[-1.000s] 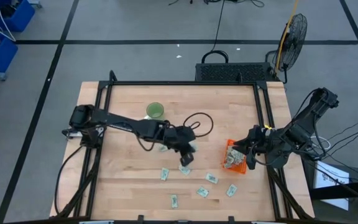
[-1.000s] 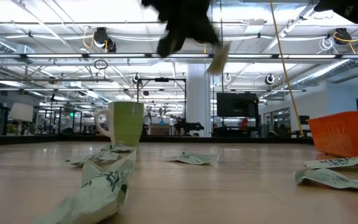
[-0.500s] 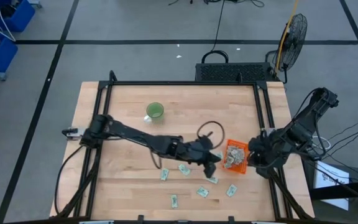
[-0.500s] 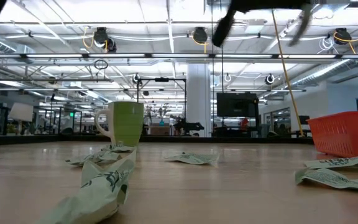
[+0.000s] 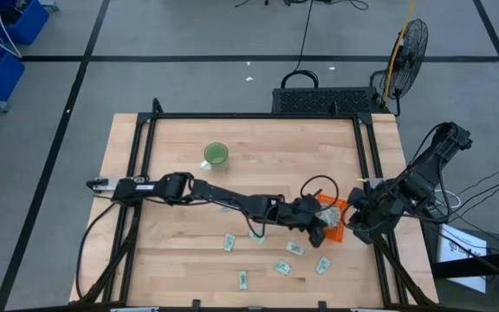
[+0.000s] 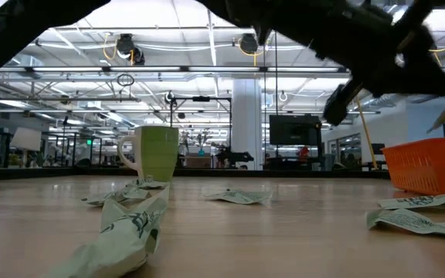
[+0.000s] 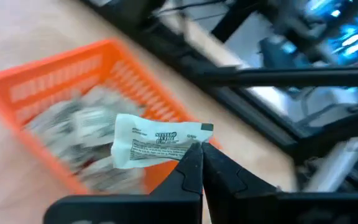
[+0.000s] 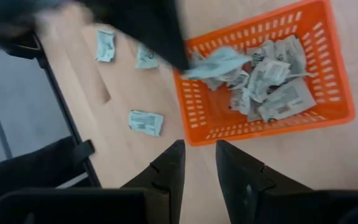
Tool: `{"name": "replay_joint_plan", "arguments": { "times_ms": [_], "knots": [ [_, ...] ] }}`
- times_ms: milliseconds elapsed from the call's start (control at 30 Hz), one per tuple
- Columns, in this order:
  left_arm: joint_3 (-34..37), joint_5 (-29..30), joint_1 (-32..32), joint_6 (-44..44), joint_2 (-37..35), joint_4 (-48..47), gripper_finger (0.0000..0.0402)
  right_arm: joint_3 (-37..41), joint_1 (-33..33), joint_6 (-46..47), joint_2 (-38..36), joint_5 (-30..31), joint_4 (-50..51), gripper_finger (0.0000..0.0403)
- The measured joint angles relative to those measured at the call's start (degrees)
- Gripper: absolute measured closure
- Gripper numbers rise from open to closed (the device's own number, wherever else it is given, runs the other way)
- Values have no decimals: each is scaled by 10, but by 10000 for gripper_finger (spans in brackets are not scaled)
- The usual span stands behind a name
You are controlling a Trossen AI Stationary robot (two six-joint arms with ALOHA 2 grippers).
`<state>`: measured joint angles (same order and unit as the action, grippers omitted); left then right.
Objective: Pick and place Stevia / Truvia into bins
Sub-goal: Put the stevia packet into the orange basket
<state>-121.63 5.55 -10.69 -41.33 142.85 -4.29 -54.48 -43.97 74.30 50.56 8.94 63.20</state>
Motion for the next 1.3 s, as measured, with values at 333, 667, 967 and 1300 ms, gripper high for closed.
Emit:
{"name": "replay_joint_plan", "arguments": {
  "times_ms": [333,667,967,1300],
  "knots": [
    [2,-61,30,10,5,-14,348,0,0,-36,4,0,-47,316],
    [2,-232,33,18,-19,-27,321,1,0,-69,6,3,-61,316],
    [2,-304,57,145,-135,-289,353,138,3,-223,13,27,-393,306],
    [2,-114,66,219,-247,-431,392,292,32,-360,50,22,-753,246]
  ]
}}
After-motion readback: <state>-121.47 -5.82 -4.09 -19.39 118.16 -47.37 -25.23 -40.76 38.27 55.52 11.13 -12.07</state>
